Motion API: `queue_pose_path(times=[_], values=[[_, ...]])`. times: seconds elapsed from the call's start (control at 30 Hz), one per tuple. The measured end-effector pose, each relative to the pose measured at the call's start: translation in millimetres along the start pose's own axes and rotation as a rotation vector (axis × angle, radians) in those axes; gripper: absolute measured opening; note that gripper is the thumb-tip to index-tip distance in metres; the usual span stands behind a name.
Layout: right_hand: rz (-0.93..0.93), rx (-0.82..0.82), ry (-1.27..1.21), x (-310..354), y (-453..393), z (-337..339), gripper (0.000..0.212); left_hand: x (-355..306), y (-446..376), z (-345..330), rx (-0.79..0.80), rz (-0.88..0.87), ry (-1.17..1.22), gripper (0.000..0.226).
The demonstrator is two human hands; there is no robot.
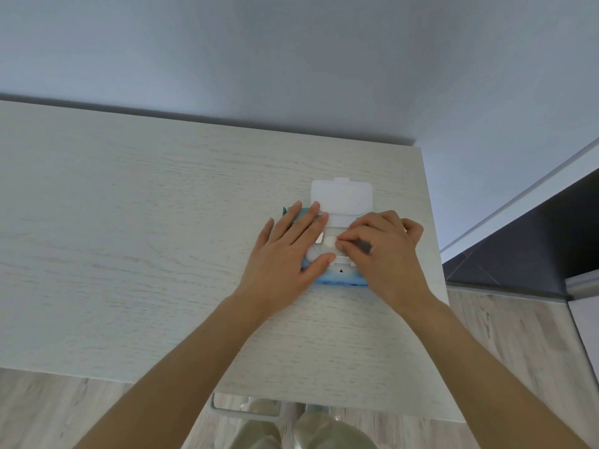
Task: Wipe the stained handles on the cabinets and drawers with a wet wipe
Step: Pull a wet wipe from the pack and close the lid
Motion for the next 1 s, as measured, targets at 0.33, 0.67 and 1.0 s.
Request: queue_pose_path(times=[0.33, 0.67, 1.0], values=[[0.022, 0.006, -0.054, -1.8, 4.2, -5.8, 0.009, -1.4, -0.9, 2.8, -0.015, -0.002, 0.009, 0.064], [0.068, 0.045, 0.046, 5.4, -4.9, 0.1, 0.007, -1.7, -2.2, 4.7, -0.003, 0.008, 0.022, 0.066], [0.136, 0.137, -0.050, 8.9, -9.7, 3.6, 0.015, -1.1, -3.1, 4.6, 0.003, 0.001, 0.020, 0.071]])
Point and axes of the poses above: each hand's wrist, its own y-axis away from the middle knuckle, its own z-axis out of the back of the hand, x = y × z, the point moved 3 cm from there along -y, towards the middle knuckle, and after that the axes turned 1 degree about z, right-handed, at the moved point
